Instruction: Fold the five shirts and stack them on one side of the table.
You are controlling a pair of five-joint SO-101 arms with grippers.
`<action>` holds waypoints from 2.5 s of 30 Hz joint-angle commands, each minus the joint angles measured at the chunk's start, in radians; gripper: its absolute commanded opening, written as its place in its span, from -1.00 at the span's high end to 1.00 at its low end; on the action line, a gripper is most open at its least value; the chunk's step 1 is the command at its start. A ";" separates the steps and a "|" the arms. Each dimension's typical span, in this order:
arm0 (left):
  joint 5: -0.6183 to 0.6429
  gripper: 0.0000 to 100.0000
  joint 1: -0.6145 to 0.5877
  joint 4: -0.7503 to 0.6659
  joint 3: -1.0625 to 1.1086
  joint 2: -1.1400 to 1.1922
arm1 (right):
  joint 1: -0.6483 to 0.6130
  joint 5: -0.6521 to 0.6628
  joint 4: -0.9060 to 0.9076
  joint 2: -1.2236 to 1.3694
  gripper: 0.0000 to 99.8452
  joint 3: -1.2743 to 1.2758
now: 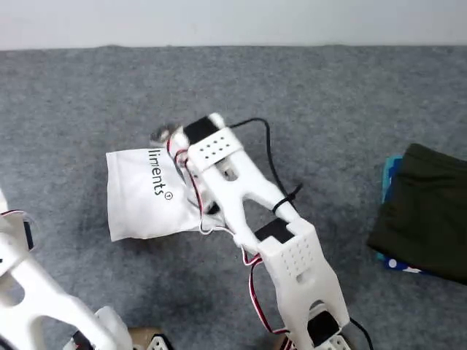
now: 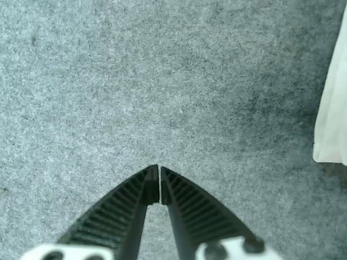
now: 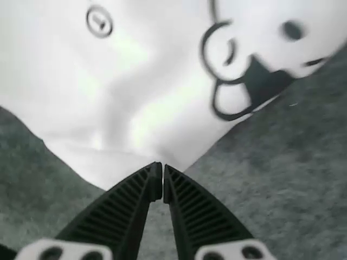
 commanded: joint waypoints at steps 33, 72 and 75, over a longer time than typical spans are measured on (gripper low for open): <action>0.002 0.97 -0.002 -0.015 -0.004 -0.029 | -0.102 -0.397 0.021 0.051 0.31 -0.060; -0.002 0.97 -0.002 -0.014 -0.038 -0.031 | 0.519 0.069 0.039 -0.269 0.98 0.359; -0.002 0.97 -0.002 -0.014 -0.033 -0.031 | 0.616 0.190 0.012 -0.225 0.98 0.284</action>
